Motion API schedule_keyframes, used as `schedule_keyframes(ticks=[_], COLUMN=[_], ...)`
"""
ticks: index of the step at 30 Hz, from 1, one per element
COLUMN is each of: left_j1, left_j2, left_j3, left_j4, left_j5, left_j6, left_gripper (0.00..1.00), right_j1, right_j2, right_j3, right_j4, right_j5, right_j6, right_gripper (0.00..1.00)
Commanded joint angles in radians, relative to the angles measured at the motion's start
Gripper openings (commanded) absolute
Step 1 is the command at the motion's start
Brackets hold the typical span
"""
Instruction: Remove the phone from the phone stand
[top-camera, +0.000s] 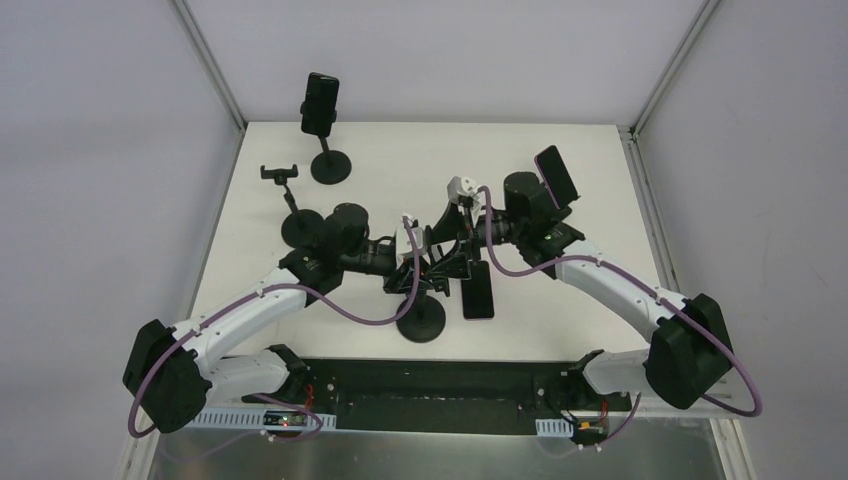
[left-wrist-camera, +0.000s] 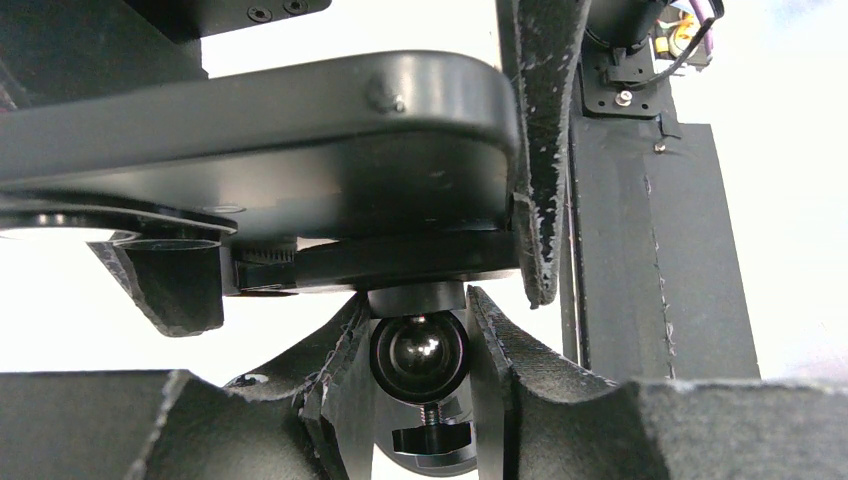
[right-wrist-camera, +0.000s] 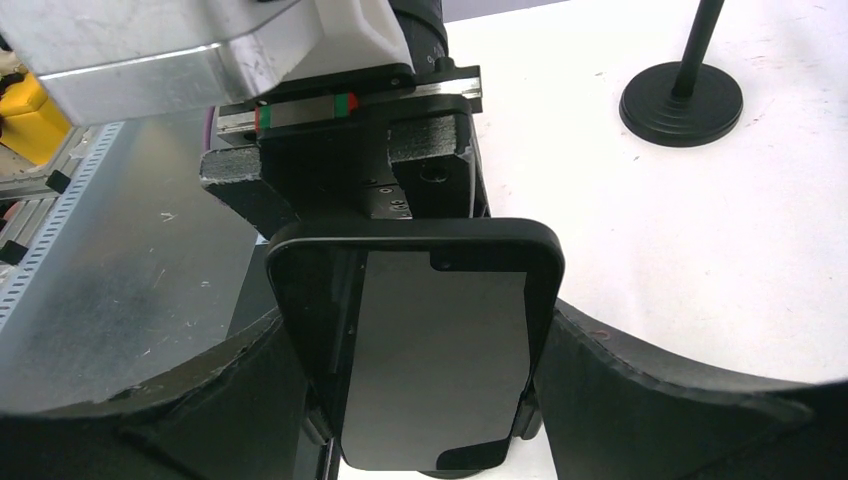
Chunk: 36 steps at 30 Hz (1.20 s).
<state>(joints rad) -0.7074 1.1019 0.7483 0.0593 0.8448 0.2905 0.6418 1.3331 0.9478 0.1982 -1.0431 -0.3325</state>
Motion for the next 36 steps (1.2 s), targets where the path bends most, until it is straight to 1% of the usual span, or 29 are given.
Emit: schedule_keyframes(ticks=[1, 6, 11, 17, 22, 24, 27, 31, 36], left_j1=[-0.121, -0.147, -0.205, -0.216, -0.217, -0.217, -0.217, -0.217, -0.217], left_j2=[-0.006, -0.014, -0.025, -0.048, -0.048, -0.041, -0.035, -0.033, -0.034], left_j3=[0.017, 0.007, -0.014, -0.050, -0.052, -0.048, -0.044, -0.044, -0.049], left_j4=[-0.012, -0.012, -0.012, -0.012, -0.012, -0.012, -0.012, -0.012, -0.012], left_j5=[0.226, 0.232, 0.250, 0.276, 0.299, 0.311, 0.321, 0.325, 0.322], left_j6=[0.032, 0.026, 0.020, 0.010, 0.007, 0.010, 0.009, 0.009, 0.006], left_gripper=[0.00, 0.00, 0.00, 0.00, 0.00, 0.00, 0.00, 0.00, 0.00], right_j1=[-0.084, -0.108, -0.125, -0.132, -0.131, -0.129, -0.122, -0.121, -0.121], right_j2=[0.087, 0.108, 0.110, 0.045, 0.008, -0.012, -0.041, -0.077, -0.104], right_j3=[-0.021, -0.018, -0.030, -0.074, -0.056, -0.062, -0.055, -0.050, -0.019], right_j4=[0.140, 0.139, 0.123, 0.033, -0.129, -0.157, -0.248, -0.303, -0.397], right_j5=[0.339, 0.358, 0.349, 0.240, 0.125, 0.101, 0.065, 0.014, -0.090], right_j6=[-0.151, -0.189, -0.229, -0.337, -0.402, -0.422, -0.457, -0.461, -0.456], right_gripper=[0.00, 0.00, 0.00, 0.00, 0.00, 0.00, 0.00, 0.00, 0.00])
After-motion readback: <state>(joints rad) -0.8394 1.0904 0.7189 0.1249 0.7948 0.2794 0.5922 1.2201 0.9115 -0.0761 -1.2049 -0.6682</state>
